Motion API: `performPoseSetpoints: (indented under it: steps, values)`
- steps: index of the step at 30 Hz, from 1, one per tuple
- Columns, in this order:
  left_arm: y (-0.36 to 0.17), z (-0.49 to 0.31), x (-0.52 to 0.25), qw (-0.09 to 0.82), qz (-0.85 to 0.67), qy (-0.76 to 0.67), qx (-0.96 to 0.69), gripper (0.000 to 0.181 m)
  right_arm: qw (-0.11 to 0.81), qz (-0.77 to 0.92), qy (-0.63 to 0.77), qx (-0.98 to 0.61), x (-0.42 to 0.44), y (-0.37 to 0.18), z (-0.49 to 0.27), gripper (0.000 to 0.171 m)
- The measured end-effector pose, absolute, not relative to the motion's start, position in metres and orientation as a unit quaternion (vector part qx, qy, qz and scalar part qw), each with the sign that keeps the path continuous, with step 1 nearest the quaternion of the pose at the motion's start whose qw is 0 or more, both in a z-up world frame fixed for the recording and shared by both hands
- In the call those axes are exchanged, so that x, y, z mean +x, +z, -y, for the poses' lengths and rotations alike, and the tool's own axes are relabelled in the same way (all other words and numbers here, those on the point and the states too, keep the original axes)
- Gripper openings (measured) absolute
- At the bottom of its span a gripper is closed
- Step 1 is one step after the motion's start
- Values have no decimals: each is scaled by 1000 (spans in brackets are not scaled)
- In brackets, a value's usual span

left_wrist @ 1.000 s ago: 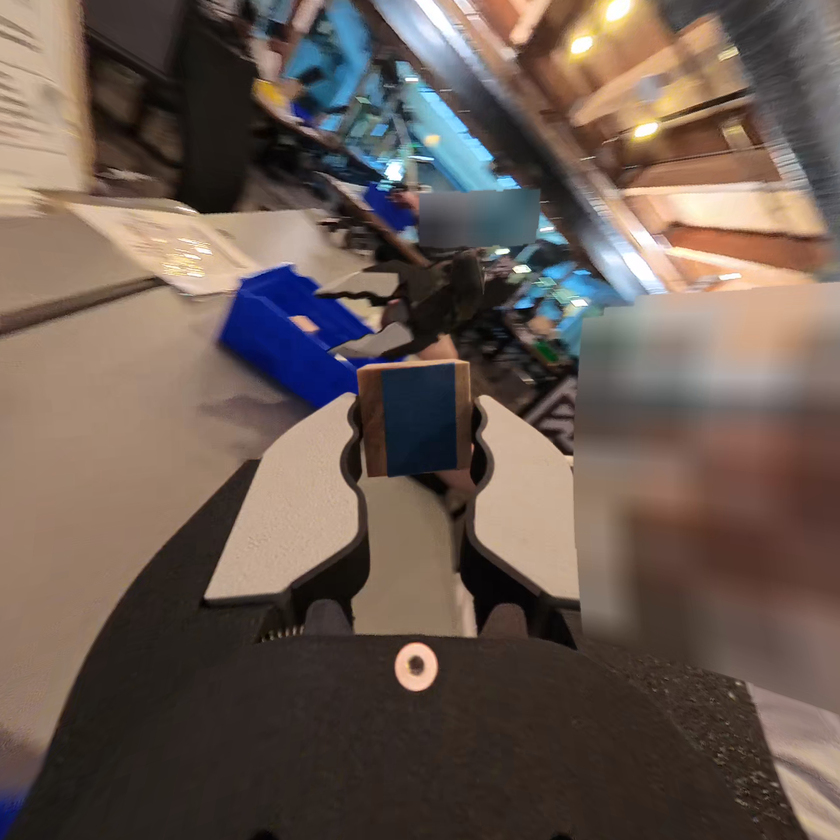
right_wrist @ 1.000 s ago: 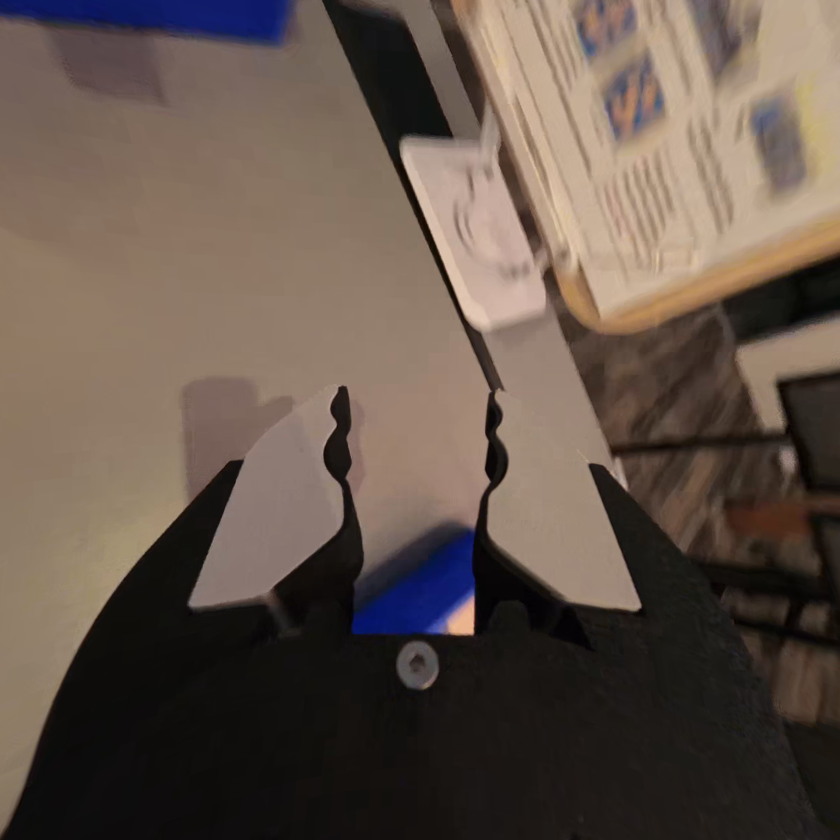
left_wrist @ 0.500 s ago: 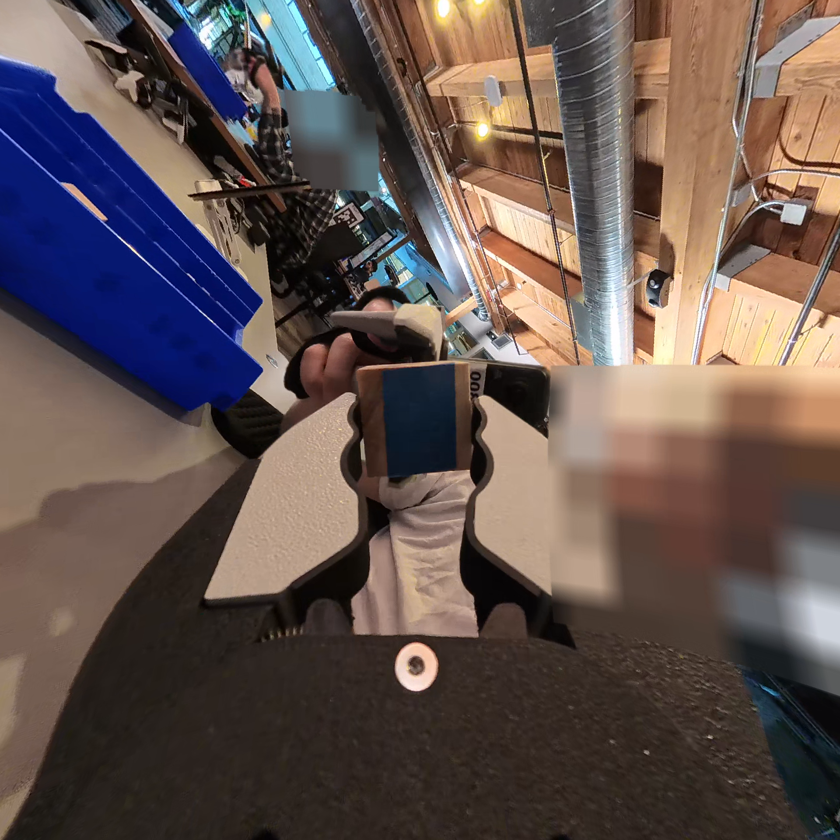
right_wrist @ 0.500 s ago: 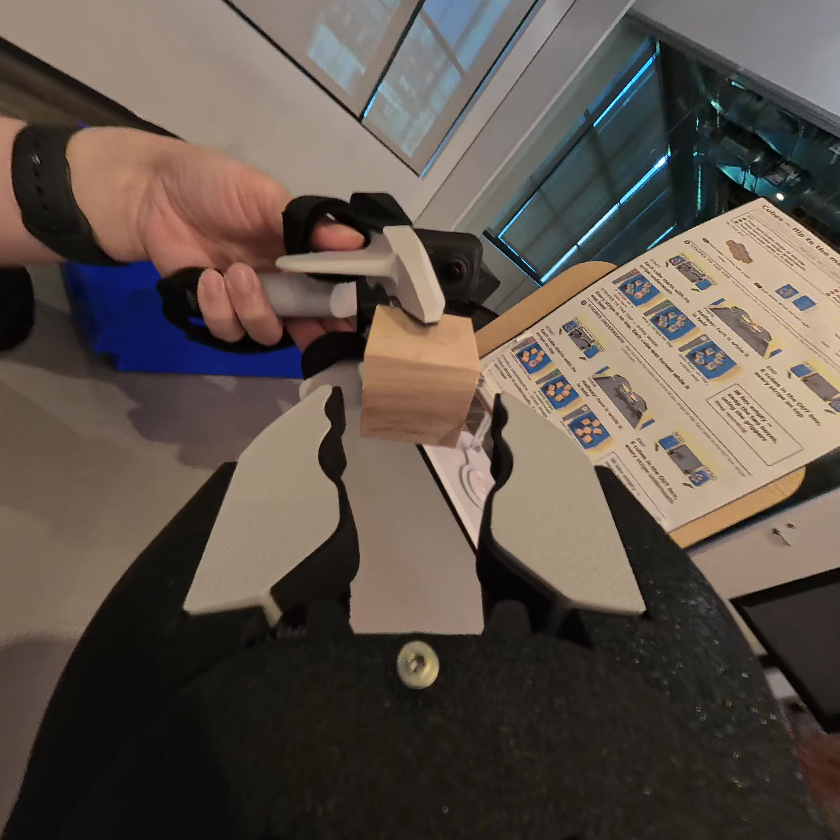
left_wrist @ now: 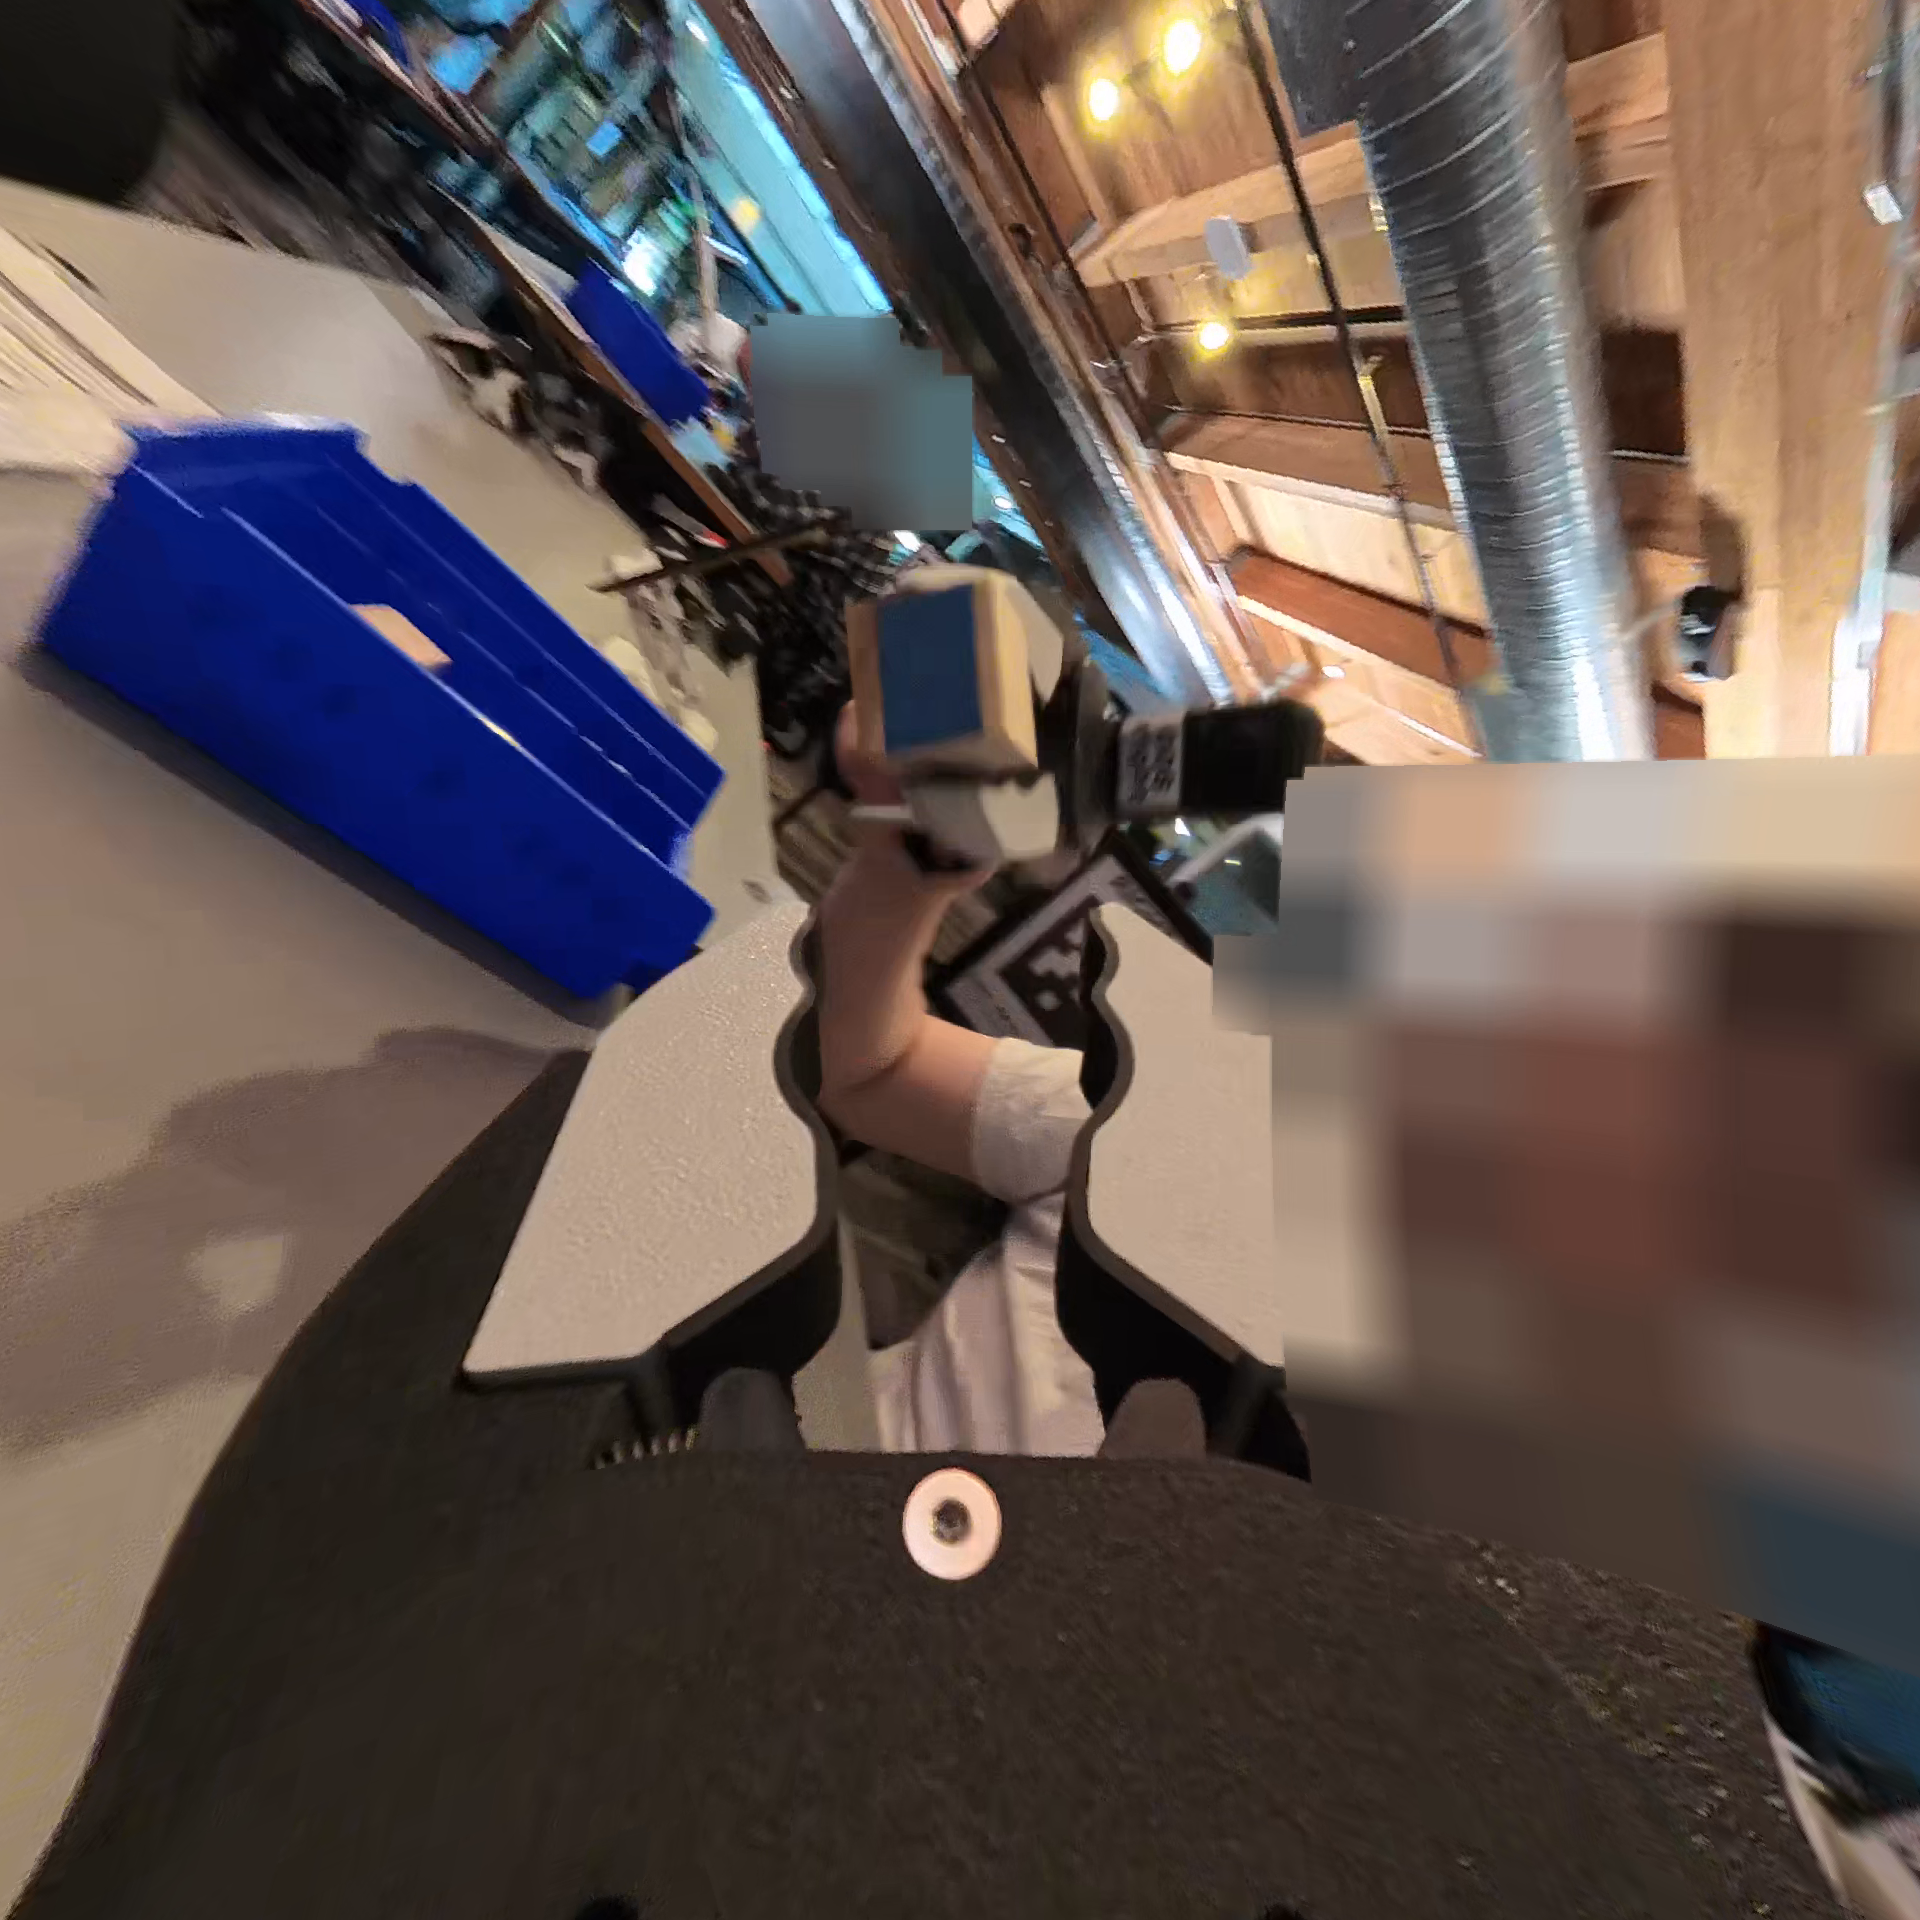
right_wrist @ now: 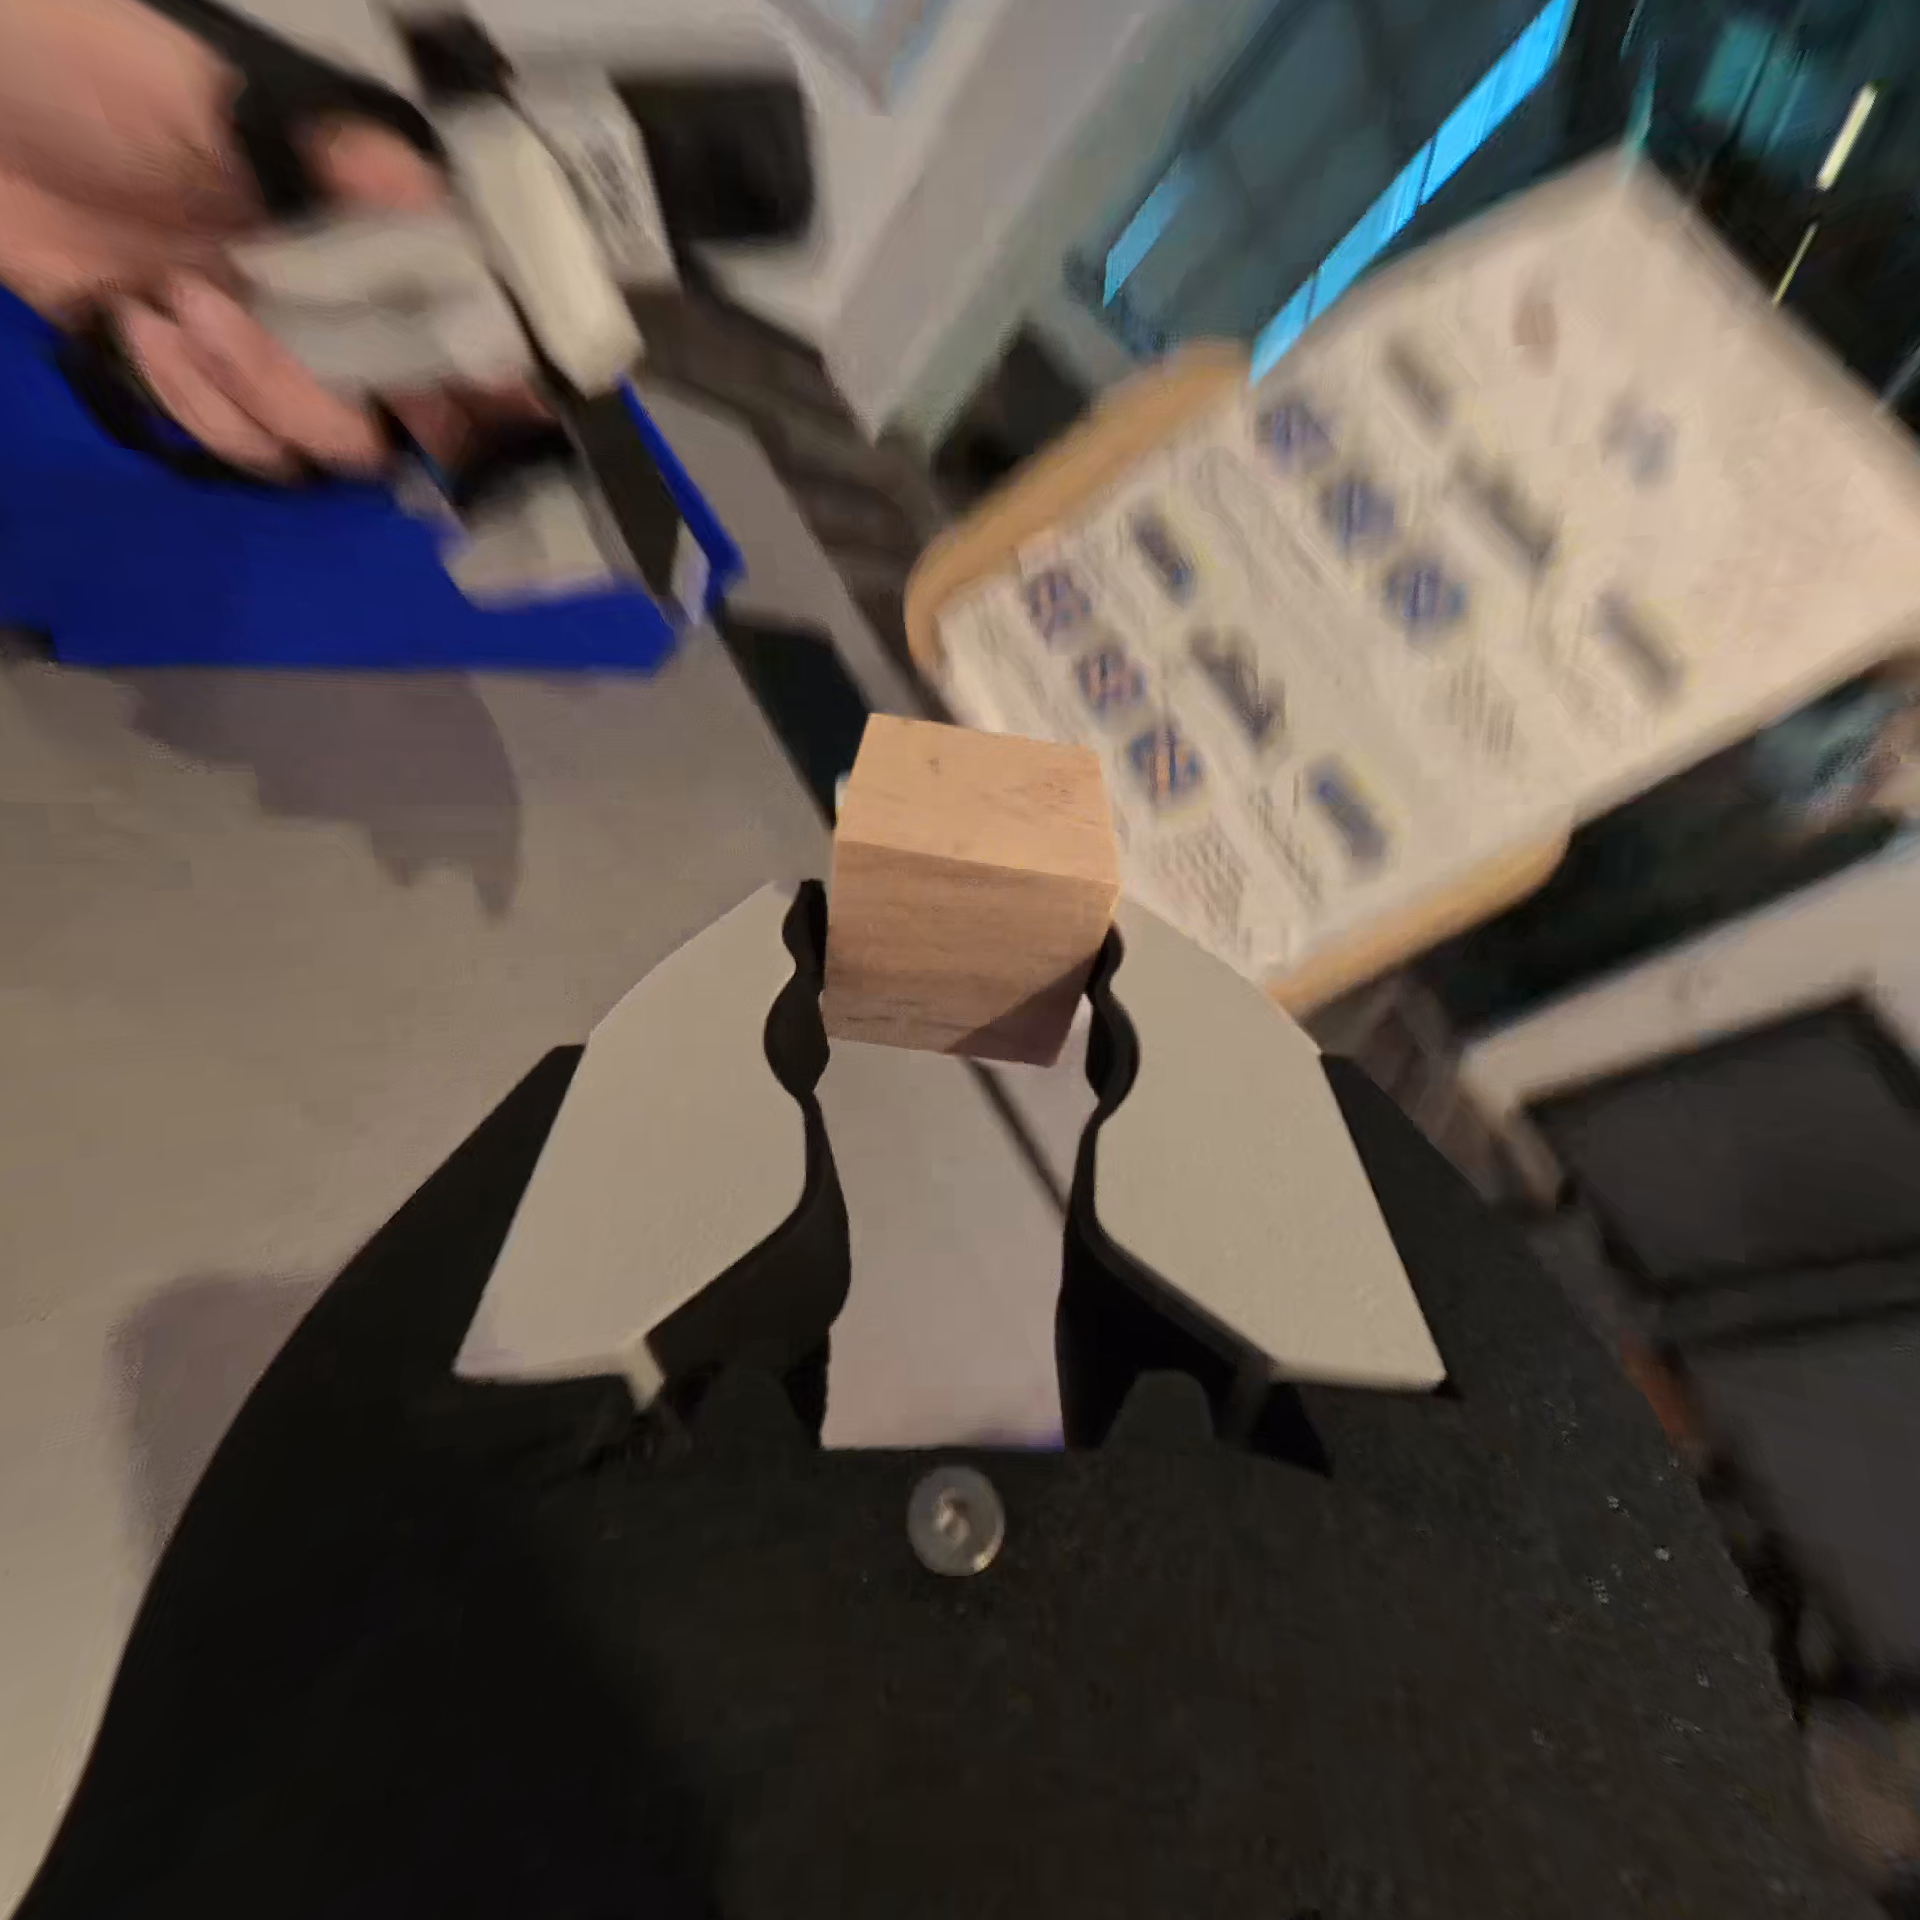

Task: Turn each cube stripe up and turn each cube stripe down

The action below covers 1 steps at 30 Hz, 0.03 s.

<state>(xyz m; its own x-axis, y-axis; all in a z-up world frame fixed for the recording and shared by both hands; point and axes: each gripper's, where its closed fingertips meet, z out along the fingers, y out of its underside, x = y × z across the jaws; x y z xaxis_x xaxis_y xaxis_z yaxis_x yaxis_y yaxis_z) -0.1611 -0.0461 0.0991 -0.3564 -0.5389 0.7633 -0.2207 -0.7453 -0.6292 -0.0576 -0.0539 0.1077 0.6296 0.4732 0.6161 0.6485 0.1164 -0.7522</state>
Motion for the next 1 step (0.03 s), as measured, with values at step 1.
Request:
performPoseSetpoints:
  steps: [1]
  values:
    - [101, 41, -166, 128, -342, -739, -566, 47, 576, 386, -66, -717, -24, 105, 53, 47]
